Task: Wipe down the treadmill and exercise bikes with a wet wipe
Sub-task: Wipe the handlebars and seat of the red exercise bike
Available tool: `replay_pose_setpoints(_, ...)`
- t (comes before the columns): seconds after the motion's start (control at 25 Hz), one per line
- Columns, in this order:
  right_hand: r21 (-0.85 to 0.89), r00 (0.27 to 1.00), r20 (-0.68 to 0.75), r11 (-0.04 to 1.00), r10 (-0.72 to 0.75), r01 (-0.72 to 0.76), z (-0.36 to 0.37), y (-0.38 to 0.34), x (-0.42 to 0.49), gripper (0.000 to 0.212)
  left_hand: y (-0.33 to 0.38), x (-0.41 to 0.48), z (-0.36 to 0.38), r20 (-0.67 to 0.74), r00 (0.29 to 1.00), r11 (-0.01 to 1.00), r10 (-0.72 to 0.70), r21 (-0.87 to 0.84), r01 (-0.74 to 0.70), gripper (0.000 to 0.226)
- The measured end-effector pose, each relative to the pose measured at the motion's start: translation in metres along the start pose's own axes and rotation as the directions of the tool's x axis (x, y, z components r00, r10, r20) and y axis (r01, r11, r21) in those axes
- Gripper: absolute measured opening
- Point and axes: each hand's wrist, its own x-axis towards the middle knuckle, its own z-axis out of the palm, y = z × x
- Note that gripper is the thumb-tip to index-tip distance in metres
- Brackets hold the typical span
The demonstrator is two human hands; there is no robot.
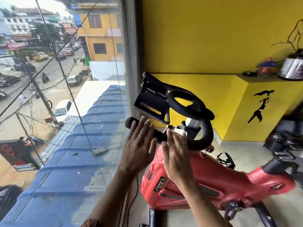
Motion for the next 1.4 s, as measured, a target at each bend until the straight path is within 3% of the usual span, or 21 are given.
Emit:
replay_pose_setpoints(0.16, -0.092, 0.95, 0.011, 0.945, -0.313, 0.313, -0.005, 0.052, -0.005, 0.043, 0.011, 0.0, 0.013, -0.055, 0.998, 0.998, 0.004, 0.061, -0.001, 0.034)
replay_pose_setpoints(0.24, -0.088, 0.967, -0.058, 0.967, -0.247, 0.241, -0.015, 0.103, -0.005, 0.042, 0.021, 0.001, 0.021, -0.055, 0.998, 0.996, 0.019, 0.088, -0.014, 0.032)
replay_pose_setpoints(0.4, 0.183, 0.995, -0.094, 0.983, 0.023, -0.005, -0.019, 0.129, 0.008, 0.045, 0.061, 0.005, 0.045, -0.042, 0.998, 0.99, -0.036, 0.138, 0.041, 0.027)
replay_pose_setpoints(0.48, 0.173, 0.991, -0.059, 0.977, -0.116, 0.125, -0.018, 0.113, 0.0, 0.044, 0.078, 0.008, 0.058, -0.015, 0.997, 0.986, -0.072, 0.149, 0.074, 0.027)
replay_pose_setpoints(0.56, 0.215, 0.939, 0.008, 0.918, -0.343, 0.333, -0.026, 0.128, 0.0, 0.04, 0.09, 0.012, 0.065, 0.019, 0.994, 0.979, -0.105, 0.176, 0.1, 0.031)
replay_pose_setpoints(0.6, 0.257, 0.919, 0.041, 0.893, -0.393, 0.37, -0.027, 0.145, 0.008, 0.04, 0.095, 0.014, 0.068, 0.03, 0.992, 0.977, -0.119, 0.18, 0.112, 0.032)
replay_pose_setpoints(0.76, 0.511, 0.942, 0.231, 0.854, -0.243, 0.095, -0.013, 0.211, 0.058, 0.052, 0.126, 0.022, 0.08, 0.043, 0.981, 0.958, -0.187, 0.228, 0.172, 0.03)
replay_pose_setpoints(0.88, 0.6, 0.955, 0.272, 0.797, -0.116, -0.074, -0.012, 0.192, 0.046, 0.054, 0.14, 0.025, 0.091, 0.029, 0.961, 0.926, -0.277, 0.274, 0.259, 0.036)
replay_pose_setpoints(0.92, 0.591, 0.96, 0.251, 0.805, -0.124, -0.05, -0.017, 0.178, 0.032, 0.055, 0.14, 0.025, 0.091, 0.026, 0.959, 0.923, -0.281, 0.282, 0.263, 0.037)
replay_pose_setpoints(1.04, 0.521, 0.916, 0.149, 0.817, -0.373, 0.248, -0.03, 0.177, 0.021, 0.05, 0.138, 0.023, 0.089, 0.044, 0.968, 0.929, -0.248, 0.296, 0.225, 0.036)
replay_pose_setpoints(1.08, 0.517, 0.907, 0.149, 0.813, -0.394, 0.268, -0.023, 0.188, 0.033, 0.049, 0.139, 0.022, 0.089, 0.05, 0.969, 0.931, -0.242, 0.293, 0.217, 0.035)
replay_pose_setpoints(1.16, 0.591, 0.939, 0.206, 0.8, -0.276, 0.106, -0.005, 0.211, 0.062, 0.054, 0.14, 0.023, 0.088, 0.041, 0.968, 0.931, -0.246, 0.288, 0.224, 0.032)
replay_pose_setpoints(1.28, 0.728, 0.953, 0.297, 0.661, -0.063, -0.183, -0.001, 0.209, 0.049, 0.064, 0.142, 0.024, 0.091, 0.01, 0.963, 0.924, -0.271, 0.284, 0.257, 0.031)
replay_pose_setpoints(1.32, 0.747, 0.954, 0.297, 0.634, -0.048, -0.2, -0.006, 0.197, 0.033, 0.062, 0.142, 0.024, 0.093, 0.002, 0.962, 0.922, -0.274, 0.286, 0.262, 0.03)
replay_pose_setpoints(1.4, 0.777, 0.968, 0.219, 0.622, -0.123, -0.097, -0.014, 0.178, 0.001, 0.054, 0.142, 0.023, 0.094, -0.018, 0.963, 0.921, -0.27, 0.287, 0.264, 0.029)
